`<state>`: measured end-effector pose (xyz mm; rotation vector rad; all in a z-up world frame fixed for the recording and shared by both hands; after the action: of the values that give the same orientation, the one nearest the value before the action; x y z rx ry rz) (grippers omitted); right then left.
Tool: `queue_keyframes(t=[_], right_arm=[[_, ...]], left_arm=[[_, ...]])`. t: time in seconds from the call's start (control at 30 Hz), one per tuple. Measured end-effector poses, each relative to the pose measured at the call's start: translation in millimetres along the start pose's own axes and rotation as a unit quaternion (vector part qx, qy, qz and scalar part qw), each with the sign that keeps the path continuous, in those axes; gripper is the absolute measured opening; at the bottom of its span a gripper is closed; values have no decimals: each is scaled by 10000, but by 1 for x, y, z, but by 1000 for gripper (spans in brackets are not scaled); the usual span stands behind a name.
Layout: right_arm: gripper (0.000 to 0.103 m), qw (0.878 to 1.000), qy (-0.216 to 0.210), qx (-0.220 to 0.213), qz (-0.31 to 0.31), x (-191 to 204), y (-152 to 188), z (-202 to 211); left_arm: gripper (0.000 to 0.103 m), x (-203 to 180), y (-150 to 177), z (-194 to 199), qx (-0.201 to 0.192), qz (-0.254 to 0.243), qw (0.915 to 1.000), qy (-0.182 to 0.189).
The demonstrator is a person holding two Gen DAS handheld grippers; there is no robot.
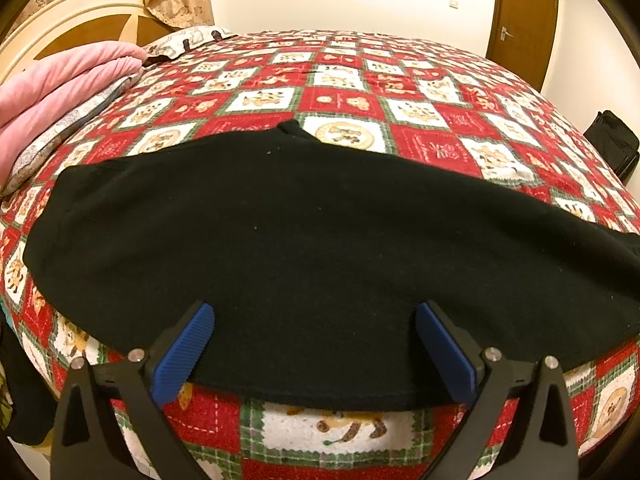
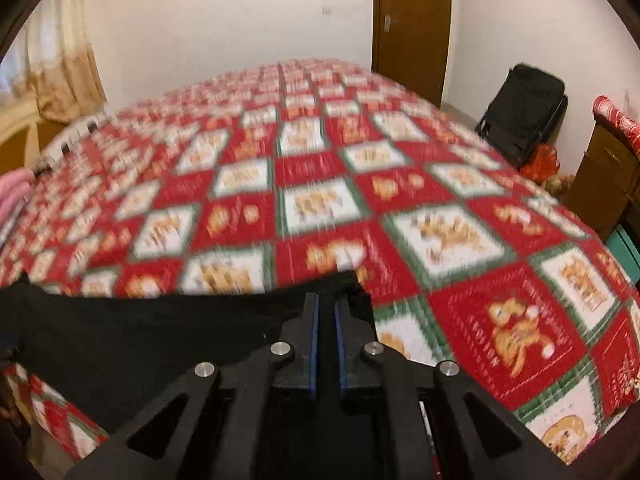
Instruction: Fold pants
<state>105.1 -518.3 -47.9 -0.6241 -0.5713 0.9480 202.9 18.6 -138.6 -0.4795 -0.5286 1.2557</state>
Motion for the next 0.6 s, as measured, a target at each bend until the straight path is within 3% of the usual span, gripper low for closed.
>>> queue_keyframes(t=[0.1,0.2,0.23,0.33,0.4,0.43,0.5,0.6], right_arm=[[7,9991,-128,-373,-143,-2,-18,13],[7,9989,-220,-296,-306,-6,-24,2],[7,9989,-257,-232,-316,-8,-22,-5],[7,9976,-205,534,-393,-16,-6,-42],[8,9915,-495,821,-875,-28,-5,-48],[16,9865,-716,825,-1222,-36,-9,-44],[28,9800,-647,603,-1784,-57,-16,-30],[29,9773,-255,-219,-2093,-79,-19,11]], left_arm=[[103,0,0,0,-4,-4,10000,-26],[103,0,2,1,-14,35,10000,-54],[103,0,2,1,-20,31,10000,-70],[103,-1,2,1,-11,24,10000,-69],[103,-1,2,0,6,8,10000,-40],[103,0,1,1,14,-3,10000,-22],[103,0,2,3,15,-2,10000,-29],[103,-2,-2,10,-125,-177,9994,-280]])
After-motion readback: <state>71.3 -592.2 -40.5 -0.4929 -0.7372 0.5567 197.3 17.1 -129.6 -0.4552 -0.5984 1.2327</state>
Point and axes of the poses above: each gripper's, at about its wrist camera, not at the fingertips, and z roughly against the way its jaws point, x to its left, y to its underside, the point moved 7 cm from there along -z, roughly the way its jaws point, and after that the axes turned 12 degrees about -z, right-handed, at the moved point
